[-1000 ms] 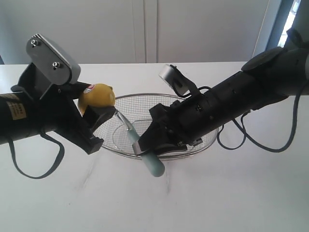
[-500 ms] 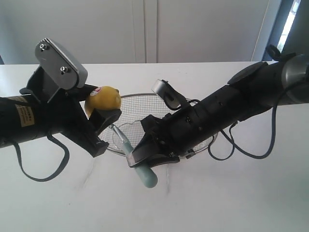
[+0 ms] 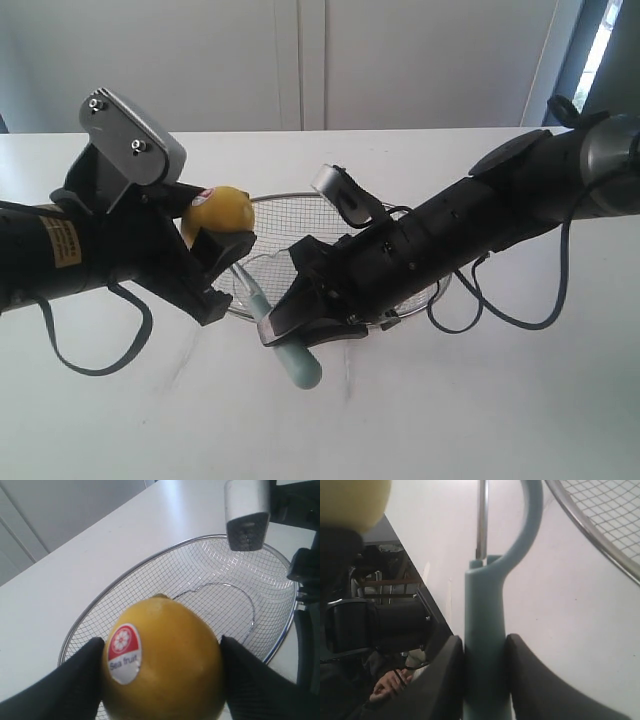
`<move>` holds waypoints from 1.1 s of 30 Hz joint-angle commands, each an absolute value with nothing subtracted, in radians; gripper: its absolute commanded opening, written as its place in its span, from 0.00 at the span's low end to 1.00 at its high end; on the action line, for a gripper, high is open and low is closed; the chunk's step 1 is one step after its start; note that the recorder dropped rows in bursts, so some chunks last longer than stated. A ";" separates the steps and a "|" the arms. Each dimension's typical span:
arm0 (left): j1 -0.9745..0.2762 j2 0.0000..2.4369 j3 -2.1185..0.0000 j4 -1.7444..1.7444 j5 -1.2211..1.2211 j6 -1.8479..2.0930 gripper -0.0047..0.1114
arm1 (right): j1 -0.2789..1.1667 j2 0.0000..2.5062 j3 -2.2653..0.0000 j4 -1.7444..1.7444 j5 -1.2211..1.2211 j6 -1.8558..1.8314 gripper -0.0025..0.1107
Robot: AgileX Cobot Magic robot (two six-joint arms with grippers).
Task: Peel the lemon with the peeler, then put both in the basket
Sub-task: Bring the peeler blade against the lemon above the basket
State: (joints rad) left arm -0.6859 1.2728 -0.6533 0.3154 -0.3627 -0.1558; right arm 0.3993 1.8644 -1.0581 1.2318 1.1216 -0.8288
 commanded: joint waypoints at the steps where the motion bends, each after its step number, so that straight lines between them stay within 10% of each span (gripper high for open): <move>1: -0.690 1.270 -0.651 0.323 -0.368 -0.197 0.04 | 0.400 1.862 -1.057 1.246 1.138 -0.833 0.02; 33: -0.690 1.291 -0.651 0.323 -0.358 -0.212 0.04 | 0.392 1.862 -1.086 1.257 1.139 -0.849 0.02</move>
State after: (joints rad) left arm -0.6859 1.2954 -0.6533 0.3174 -0.3462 -0.2019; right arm 0.3993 1.8644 -1.0784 1.2446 1.1235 -0.8345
